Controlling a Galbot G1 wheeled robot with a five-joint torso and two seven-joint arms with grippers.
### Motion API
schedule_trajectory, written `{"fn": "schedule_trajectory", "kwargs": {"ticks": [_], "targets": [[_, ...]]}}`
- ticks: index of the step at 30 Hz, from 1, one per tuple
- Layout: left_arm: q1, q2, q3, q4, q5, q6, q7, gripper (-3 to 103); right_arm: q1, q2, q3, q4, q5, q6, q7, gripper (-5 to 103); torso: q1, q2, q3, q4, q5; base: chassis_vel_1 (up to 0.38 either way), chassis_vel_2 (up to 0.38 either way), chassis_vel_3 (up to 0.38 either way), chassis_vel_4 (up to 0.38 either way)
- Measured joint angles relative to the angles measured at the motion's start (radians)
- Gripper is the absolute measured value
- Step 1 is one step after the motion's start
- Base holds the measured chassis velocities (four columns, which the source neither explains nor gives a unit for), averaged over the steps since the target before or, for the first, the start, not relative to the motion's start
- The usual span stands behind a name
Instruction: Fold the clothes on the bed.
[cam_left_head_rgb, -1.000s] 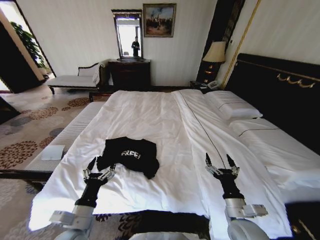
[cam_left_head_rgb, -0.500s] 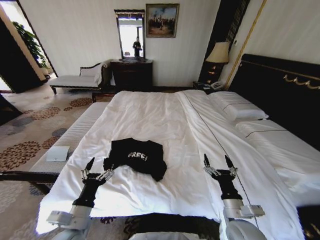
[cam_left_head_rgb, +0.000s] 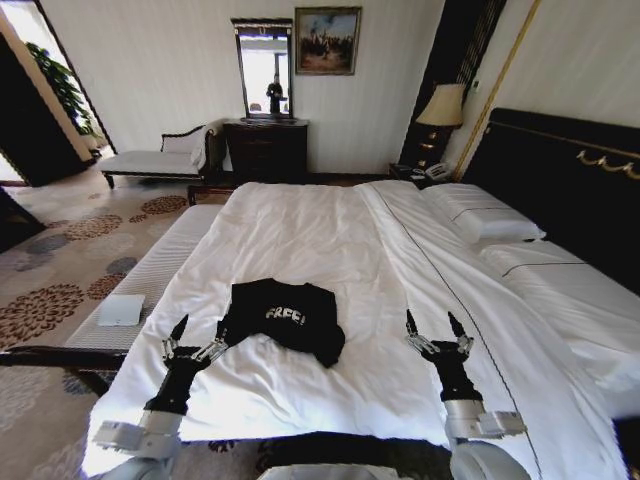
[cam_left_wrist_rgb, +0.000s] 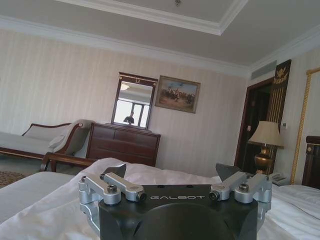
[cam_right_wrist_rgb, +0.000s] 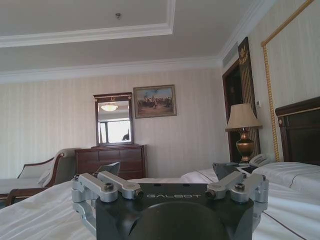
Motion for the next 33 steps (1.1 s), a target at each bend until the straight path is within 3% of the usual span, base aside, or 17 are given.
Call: {"fn": "schedule_trajectory", "kwargs": {"ticks": [33], "targets": [[0.0, -0.023, 0.013, 0.017, 0.025, -0.011, 0.003, 100, 0.01, -0.007, -0.01, -0.015, 0.007, 0.013, -0.002, 100, 0.0, 0.0, 0.0, 0.0, 0.0001, 0.03, 0.074, -0.031, -0.076]]}}
